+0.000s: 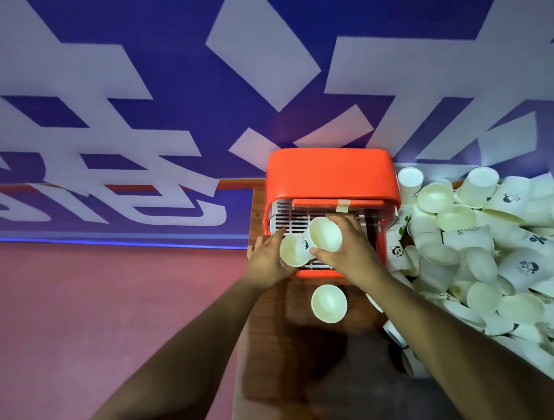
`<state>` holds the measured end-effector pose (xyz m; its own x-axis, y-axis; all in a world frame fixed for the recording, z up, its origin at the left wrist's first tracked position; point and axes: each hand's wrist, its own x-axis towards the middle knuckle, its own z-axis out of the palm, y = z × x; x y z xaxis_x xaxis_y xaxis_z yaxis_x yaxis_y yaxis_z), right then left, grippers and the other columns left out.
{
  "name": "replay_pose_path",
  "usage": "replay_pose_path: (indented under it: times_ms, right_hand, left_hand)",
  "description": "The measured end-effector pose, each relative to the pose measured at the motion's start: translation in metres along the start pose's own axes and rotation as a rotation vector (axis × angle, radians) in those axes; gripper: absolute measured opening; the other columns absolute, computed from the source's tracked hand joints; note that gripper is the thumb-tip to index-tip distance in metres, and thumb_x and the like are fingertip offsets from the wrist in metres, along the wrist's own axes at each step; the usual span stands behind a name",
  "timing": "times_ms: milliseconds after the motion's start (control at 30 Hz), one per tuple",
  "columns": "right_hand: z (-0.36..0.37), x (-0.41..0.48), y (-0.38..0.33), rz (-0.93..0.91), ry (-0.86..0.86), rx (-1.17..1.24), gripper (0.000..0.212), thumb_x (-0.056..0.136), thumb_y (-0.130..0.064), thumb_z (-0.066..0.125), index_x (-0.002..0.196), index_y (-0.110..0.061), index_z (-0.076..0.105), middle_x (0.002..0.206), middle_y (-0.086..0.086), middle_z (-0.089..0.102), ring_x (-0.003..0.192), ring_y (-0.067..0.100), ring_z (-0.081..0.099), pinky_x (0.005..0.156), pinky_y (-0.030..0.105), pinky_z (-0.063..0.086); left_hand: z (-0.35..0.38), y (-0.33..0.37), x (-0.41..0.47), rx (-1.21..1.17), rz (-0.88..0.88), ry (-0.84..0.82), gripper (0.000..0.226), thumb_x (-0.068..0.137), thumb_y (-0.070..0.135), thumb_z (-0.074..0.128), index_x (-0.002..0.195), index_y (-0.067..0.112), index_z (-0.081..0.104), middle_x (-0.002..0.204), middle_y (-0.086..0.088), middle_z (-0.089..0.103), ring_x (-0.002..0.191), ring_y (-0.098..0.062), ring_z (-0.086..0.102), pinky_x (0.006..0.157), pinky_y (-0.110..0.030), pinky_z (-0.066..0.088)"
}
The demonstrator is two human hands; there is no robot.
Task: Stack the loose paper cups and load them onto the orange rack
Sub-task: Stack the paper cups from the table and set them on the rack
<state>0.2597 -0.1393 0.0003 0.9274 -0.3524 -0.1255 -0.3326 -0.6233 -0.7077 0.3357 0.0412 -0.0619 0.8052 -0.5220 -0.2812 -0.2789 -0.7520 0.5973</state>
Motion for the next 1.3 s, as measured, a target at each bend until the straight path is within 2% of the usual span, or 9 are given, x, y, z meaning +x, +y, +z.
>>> replay_pose_path:
  times_ms: [267, 400, 533, 633, 767, 867, 1000, 1167, 1300]
  right_hand:
    - [0.008, 0.0, -0.008, -0.054, -0.044, 0.055, 0.073, 0.069, -0.037, 0.085, 0.132, -0.021, 0.051, 0.126, -0.008, 0.048, 0.116, 0.007, 0.048, 0.095, 0.019, 0.036]
    - [0.005, -0.001, 0.001, -0.057, -0.063, 0.035, 0.075, 0.07, -0.036, 0.084, 0.134, -0.019, 0.05, 0.131, -0.008, 0.046, 0.122, 0.009, 0.046, 0.097, 0.017, 0.032]
    - [-0.001, -0.002, 0.003, -0.065, -0.065, 0.02, 0.075, 0.07, -0.038, 0.084, 0.134, -0.022, 0.049, 0.131, -0.009, 0.045, 0.12, 0.007, 0.045, 0.095, 0.018, 0.033]
    - [-0.002, -0.006, 0.007, -0.082, -0.044, 0.014, 0.075, 0.07, -0.037, 0.083, 0.134, -0.021, 0.048, 0.132, -0.009, 0.045, 0.122, 0.006, 0.043, 0.097, 0.018, 0.033]
    - [0.001, -0.015, 0.017, -0.054, 0.007, -0.021, 0.077, 0.071, -0.034, 0.083, 0.136, -0.017, 0.046, 0.133, -0.004, 0.044, 0.124, 0.008, 0.04, 0.097, 0.015, 0.03]
    - [0.008, -0.014, 0.024, -0.068, -0.071, -0.088, 0.08, 0.071, -0.034, 0.083, 0.139, -0.019, 0.045, 0.131, -0.003, 0.042, 0.124, 0.011, 0.041, 0.096, 0.016, 0.03]
    - [0.018, -0.008, 0.029, 0.055, -0.22, -0.03, 0.087, 0.071, -0.029, 0.084, 0.145, -0.031, 0.038, 0.139, -0.003, 0.044, 0.127, 0.015, 0.044, 0.094, 0.02, 0.031]
    - [0.024, -0.002, 0.034, 0.136, -0.279, -0.028, 0.092, 0.069, -0.034, 0.085, 0.145, -0.03, 0.034, 0.138, -0.004, 0.052, 0.123, 0.02, 0.051, 0.097, 0.032, 0.043]
    - [0.032, -0.001, 0.031, 0.145, -0.312, 0.004, 0.088, 0.075, -0.027, 0.082, 0.148, -0.024, 0.034, 0.144, 0.0, 0.048, 0.129, 0.021, 0.047, 0.102, 0.03, 0.039]
  left_hand:
    - [-0.002, -0.009, -0.006, -0.041, 0.028, 0.003, 0.075, 0.072, 0.041, 0.083, 0.139, 0.034, 0.051, 0.137, 0.011, 0.05, 0.13, -0.017, 0.034, 0.096, -0.028, 0.02]
    - [0.001, -0.007, -0.005, 0.029, 0.021, 0.021, 0.068, 0.08, 0.043, 0.076, 0.142, 0.032, 0.05, 0.138, 0.009, 0.05, 0.131, -0.018, 0.032, 0.094, -0.028, 0.022]
    - [0.001, -0.012, -0.005, -0.046, 0.015, 0.091, 0.053, 0.088, 0.025, 0.065, 0.139, 0.025, 0.052, 0.135, 0.004, 0.056, 0.13, -0.02, 0.04, 0.1, -0.031, 0.026]
    - [0.0, -0.012, -0.006, -0.183, 0.042, 0.191, 0.039, 0.088, 0.015, 0.06, 0.126, 0.017, 0.062, 0.124, -0.001, 0.062, 0.115, -0.022, 0.053, 0.1, -0.035, 0.041]
    - [0.0, 0.001, -0.009, -0.423, -0.017, 0.15, 0.027, 0.094, 0.011, 0.057, 0.12, 0.014, 0.065, 0.114, 0.001, 0.066, 0.094, -0.011, 0.061, 0.083, -0.015, 0.047]
    - [0.007, 0.007, -0.006, -0.542, -0.093, 0.063, 0.027, 0.098, 0.025, 0.056, 0.122, 0.018, 0.064, 0.117, 0.003, 0.069, 0.108, -0.01, 0.063, 0.096, -0.024, 0.048]
    - [0.017, 0.015, 0.0, -0.667, -0.17, -0.062, 0.034, 0.096, 0.036, 0.057, 0.126, 0.021, 0.063, 0.118, 0.005, 0.07, 0.11, -0.01, 0.064, 0.099, -0.026, 0.048]
    - [0.029, 0.003, -0.003, -0.659, -0.138, -0.023, 0.032, 0.089, 0.034, 0.065, 0.12, 0.023, 0.065, 0.108, 0.005, 0.073, 0.099, -0.01, 0.069, 0.095, -0.036, 0.054]
    - [0.027, -0.005, -0.005, -0.523, -0.106, 0.064, 0.03, 0.094, 0.024, 0.063, 0.124, 0.022, 0.064, 0.114, 0.005, 0.072, 0.1, -0.006, 0.069, 0.094, -0.038, 0.055]
